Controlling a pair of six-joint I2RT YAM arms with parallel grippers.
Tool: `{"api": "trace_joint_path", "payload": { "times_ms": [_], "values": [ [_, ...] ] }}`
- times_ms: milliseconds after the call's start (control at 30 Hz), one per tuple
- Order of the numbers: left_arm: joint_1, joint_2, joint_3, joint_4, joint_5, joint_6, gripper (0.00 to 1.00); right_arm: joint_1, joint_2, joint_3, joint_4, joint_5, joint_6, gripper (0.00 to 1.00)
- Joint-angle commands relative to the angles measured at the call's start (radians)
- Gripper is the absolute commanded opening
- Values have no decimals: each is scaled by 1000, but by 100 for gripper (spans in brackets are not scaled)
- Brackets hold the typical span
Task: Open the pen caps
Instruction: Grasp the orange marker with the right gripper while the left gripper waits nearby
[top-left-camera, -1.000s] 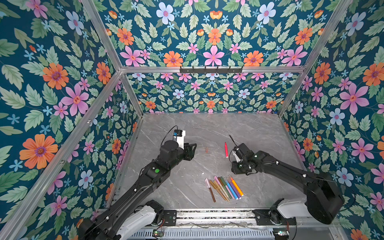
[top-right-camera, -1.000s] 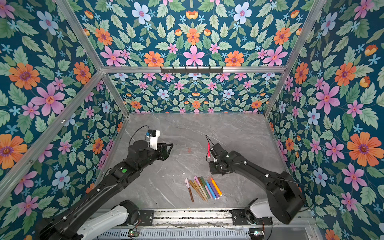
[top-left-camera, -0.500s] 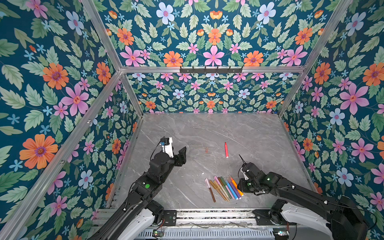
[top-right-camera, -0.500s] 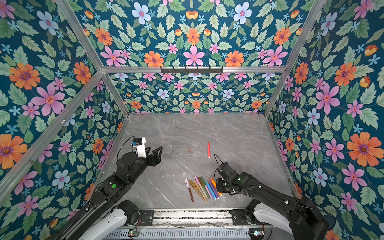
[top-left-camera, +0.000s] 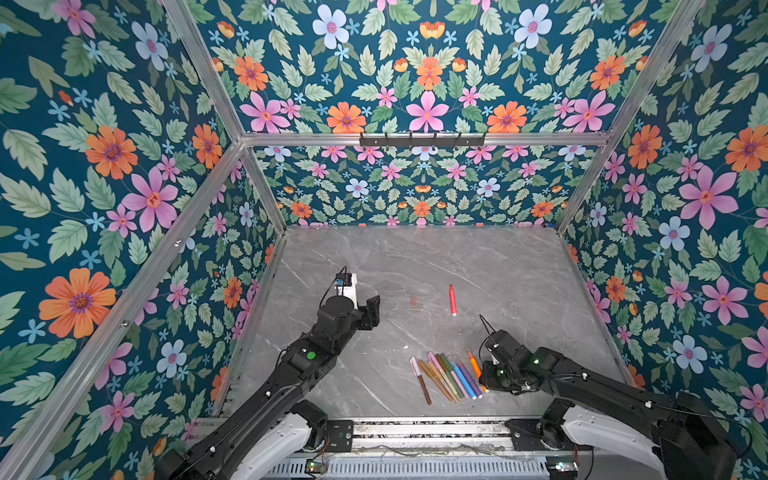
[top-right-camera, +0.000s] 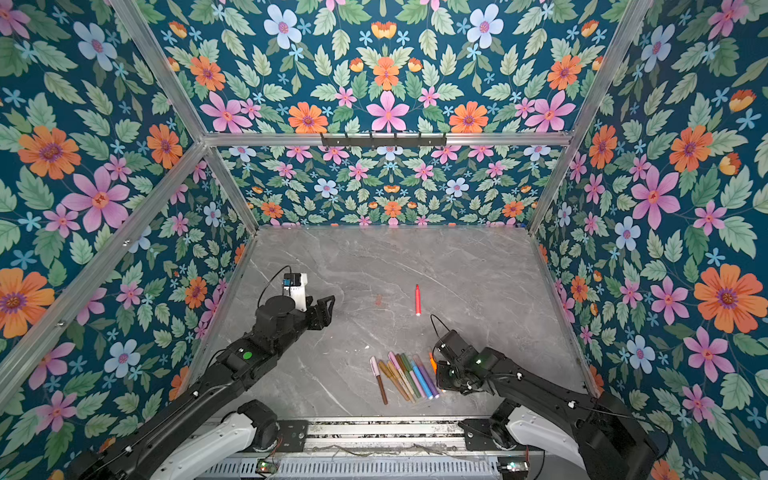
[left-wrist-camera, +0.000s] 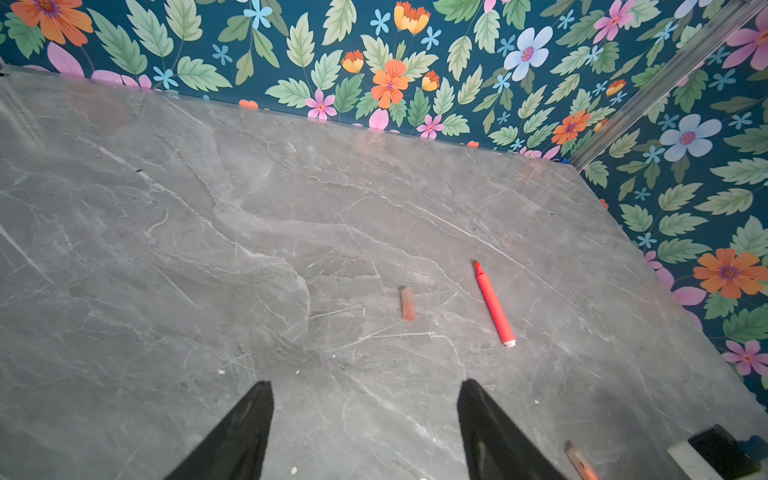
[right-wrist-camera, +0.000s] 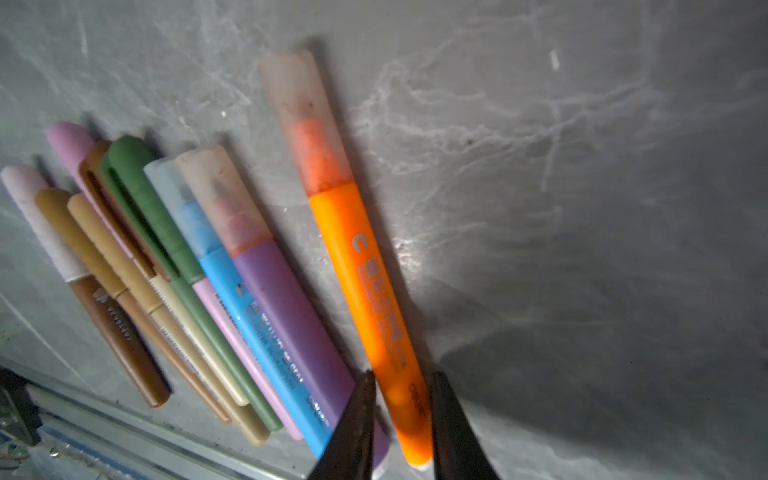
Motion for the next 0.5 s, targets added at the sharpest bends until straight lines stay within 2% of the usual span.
{"api": "trace_joint_path", "payload": {
  "times_ms": [0,267,467],
  "values": [
    [0,28,8,59,32,-24,73,4,18,27,-69,86,37,23],
    [0,164,85,71,104,-21,73,12,155,94,-125,185,57,25],
    [0,221,99,95,158,-49,72,15,206,105,-112,203,59,25]
  ]
}}
